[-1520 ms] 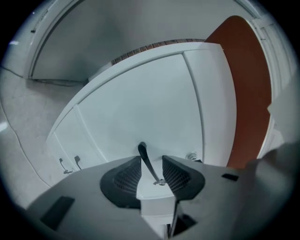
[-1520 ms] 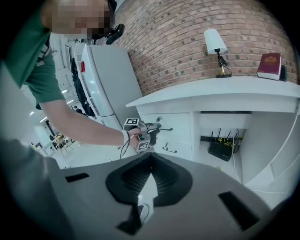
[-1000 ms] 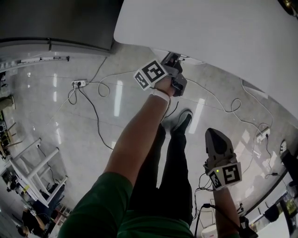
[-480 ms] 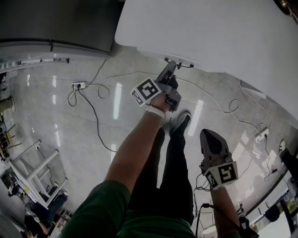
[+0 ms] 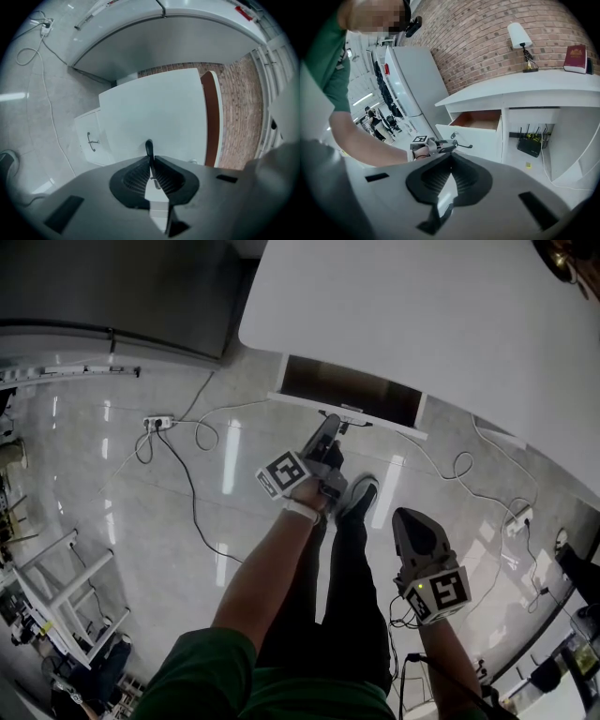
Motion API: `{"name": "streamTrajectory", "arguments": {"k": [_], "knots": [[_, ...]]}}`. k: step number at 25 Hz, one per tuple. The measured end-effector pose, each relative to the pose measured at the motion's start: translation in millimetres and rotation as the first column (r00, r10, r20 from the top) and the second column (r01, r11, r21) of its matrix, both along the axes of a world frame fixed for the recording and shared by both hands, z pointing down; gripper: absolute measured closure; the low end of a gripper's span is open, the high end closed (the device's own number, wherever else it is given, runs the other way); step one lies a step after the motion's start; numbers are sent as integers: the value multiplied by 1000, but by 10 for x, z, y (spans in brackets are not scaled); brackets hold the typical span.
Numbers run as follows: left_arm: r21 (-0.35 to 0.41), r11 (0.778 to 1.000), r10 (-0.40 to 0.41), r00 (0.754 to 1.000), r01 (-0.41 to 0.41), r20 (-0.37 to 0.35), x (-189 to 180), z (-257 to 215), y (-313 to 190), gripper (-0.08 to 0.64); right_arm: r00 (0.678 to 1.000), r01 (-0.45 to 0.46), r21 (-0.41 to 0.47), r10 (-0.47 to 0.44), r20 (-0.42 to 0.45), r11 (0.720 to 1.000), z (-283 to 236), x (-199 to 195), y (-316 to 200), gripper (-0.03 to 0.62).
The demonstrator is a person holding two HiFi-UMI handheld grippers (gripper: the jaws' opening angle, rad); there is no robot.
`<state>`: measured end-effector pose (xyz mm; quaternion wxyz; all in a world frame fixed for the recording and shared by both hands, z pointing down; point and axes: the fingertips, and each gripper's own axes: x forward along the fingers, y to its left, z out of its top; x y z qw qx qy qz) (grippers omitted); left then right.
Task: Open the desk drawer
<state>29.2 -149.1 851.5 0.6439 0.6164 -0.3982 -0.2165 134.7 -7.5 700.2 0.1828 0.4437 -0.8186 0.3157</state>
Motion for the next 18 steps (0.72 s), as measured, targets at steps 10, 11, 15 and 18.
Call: {"name": "streamTrajectory", "arguments": {"k": [10,11,15,18], "knots": [[-10,1000,-2,1000,2,-1,-88,-9,257,532,999,31,-15,-30,31,999,-14,-156,72,591],[-15,1000,1,1000,-1,3,-94,0,292,532,999,30,-16,-29,32,999,-13,-153,71,591],[-31,999,22,1000,-22,22,-101,79,356,531,999,17,-21,-16,36,1000,6,-128,44,591],[-48,998,30,999,-28,44,-106,197,370,531,999,7,-30,-6,42,1000,64,-97,24,591]]}}
